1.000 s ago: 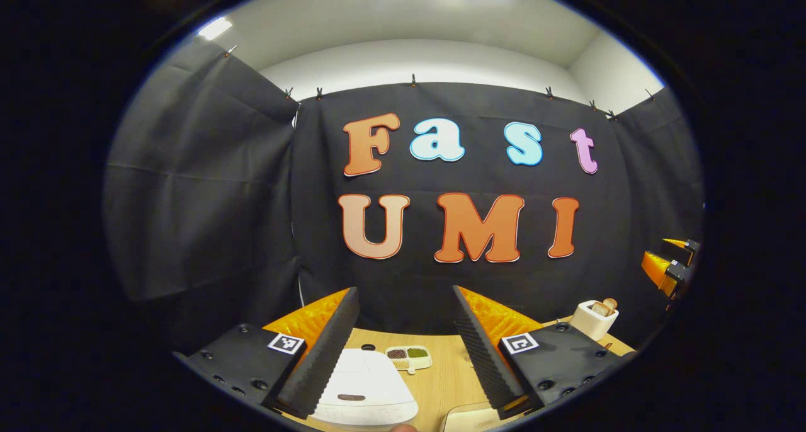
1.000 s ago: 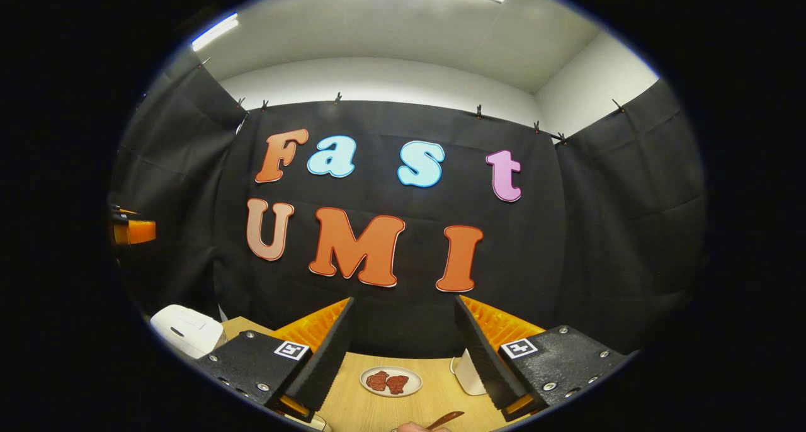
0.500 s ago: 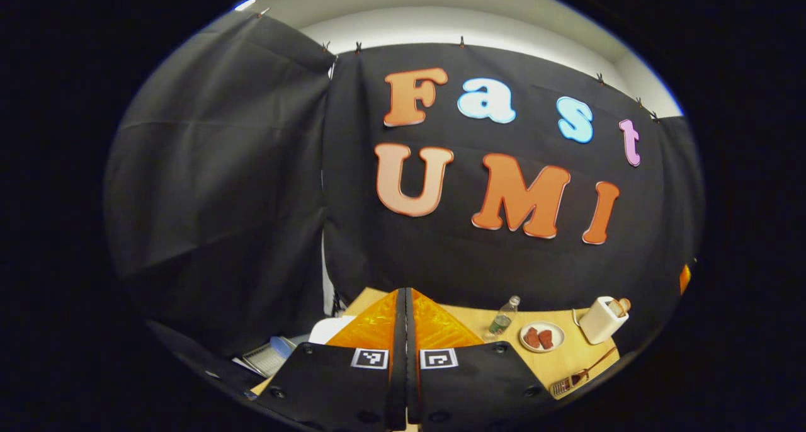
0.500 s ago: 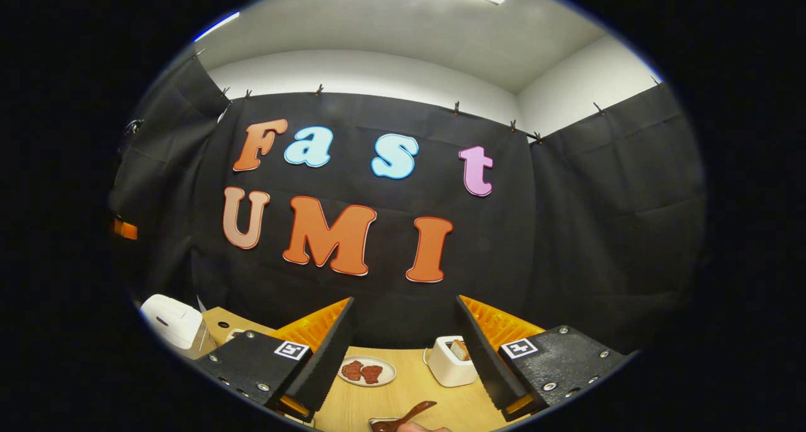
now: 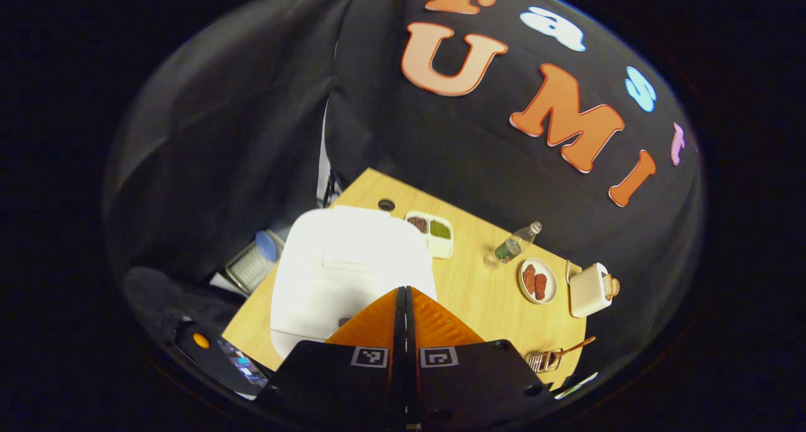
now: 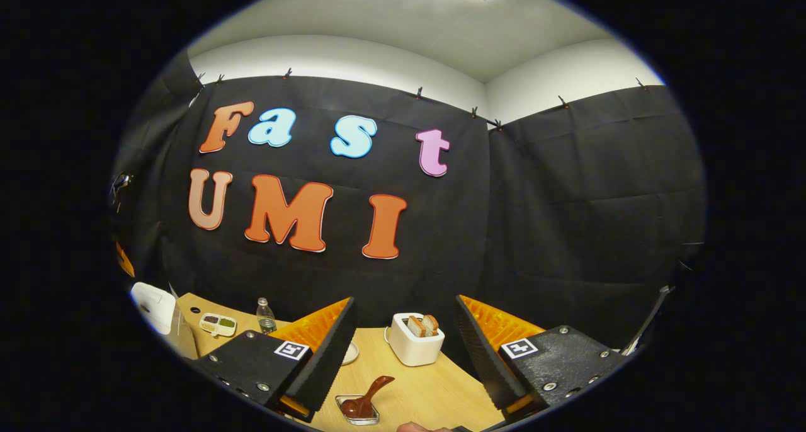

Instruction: Close the left gripper, press the button to open the rice cooker; take a wooden spoon from the chopstick holder with the right hand, scoop a spoonful of rice and pour it into the rice cooker, then put the wooden spoon back into the chopstick holder.

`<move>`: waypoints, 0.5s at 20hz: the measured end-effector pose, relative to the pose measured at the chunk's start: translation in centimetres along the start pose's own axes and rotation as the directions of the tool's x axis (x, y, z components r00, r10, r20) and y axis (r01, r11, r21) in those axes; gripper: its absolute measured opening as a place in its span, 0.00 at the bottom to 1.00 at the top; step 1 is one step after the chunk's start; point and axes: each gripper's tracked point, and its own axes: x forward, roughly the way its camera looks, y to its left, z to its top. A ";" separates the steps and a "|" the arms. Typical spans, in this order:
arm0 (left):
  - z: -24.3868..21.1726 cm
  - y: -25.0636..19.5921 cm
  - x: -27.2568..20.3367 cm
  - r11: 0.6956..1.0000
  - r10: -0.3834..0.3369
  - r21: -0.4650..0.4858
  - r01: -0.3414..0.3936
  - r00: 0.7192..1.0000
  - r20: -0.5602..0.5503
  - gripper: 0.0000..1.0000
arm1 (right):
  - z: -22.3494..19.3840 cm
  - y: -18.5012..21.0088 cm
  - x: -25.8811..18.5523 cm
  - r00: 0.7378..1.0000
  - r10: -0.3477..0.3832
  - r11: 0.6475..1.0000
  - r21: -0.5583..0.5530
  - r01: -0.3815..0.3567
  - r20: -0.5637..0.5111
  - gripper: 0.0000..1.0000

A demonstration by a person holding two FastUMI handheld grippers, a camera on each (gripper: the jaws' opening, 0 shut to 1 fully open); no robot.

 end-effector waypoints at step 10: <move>-5.1 4.9 6.1 0.995 0.066 -0.054 -0.081 0.970 -0.234 0.05 | -2.1 -1.0 -0.7 0.997 -0.060 0.998 -0.009 0.060 -0.057 0.95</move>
